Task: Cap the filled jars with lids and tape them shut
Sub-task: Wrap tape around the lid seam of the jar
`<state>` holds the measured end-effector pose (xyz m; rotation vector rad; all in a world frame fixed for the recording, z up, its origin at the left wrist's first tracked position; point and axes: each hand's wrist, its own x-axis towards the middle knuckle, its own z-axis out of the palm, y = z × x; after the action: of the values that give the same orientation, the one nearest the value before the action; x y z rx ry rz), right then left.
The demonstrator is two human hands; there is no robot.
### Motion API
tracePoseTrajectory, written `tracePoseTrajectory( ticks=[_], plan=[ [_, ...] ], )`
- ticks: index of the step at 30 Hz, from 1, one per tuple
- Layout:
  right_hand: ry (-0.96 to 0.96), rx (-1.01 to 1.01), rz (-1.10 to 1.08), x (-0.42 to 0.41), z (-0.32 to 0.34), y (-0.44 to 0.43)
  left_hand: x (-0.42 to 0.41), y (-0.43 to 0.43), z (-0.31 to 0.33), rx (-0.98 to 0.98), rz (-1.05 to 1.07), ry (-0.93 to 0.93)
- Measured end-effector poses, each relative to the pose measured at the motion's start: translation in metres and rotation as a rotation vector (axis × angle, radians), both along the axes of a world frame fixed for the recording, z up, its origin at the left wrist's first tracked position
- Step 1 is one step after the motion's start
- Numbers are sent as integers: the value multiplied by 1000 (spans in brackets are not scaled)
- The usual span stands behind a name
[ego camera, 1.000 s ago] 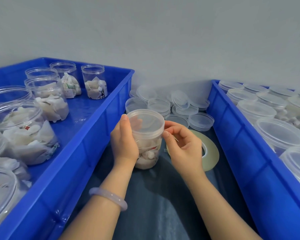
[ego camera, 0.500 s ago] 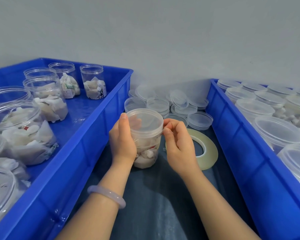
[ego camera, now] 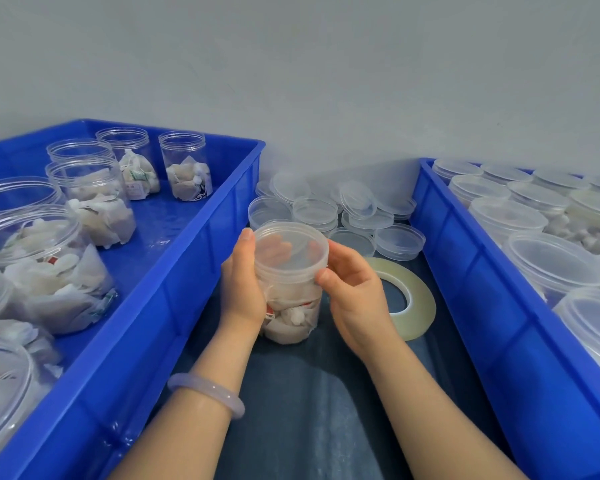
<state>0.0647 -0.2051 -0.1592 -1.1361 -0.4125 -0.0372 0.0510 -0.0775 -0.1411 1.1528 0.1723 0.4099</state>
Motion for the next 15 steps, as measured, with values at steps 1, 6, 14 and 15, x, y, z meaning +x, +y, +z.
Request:
tracePoseTrajectory(
  ticks=[1, 6, 14, 15],
  plan=[
    [12, 12, -3, 1, -1, 2, 0, 1, 0, -13, -25, 2],
    [163, 51, -113, 0, 9, 3, -2, -5, -3, 71, 18, -71],
    [21, -153, -372, -15, 43, 32, -14, -9, 7, 206, 25, -114],
    [27, -162, -371, -16, 43, 33, -15, -4, 9, 210, 12, -88]
  ],
)
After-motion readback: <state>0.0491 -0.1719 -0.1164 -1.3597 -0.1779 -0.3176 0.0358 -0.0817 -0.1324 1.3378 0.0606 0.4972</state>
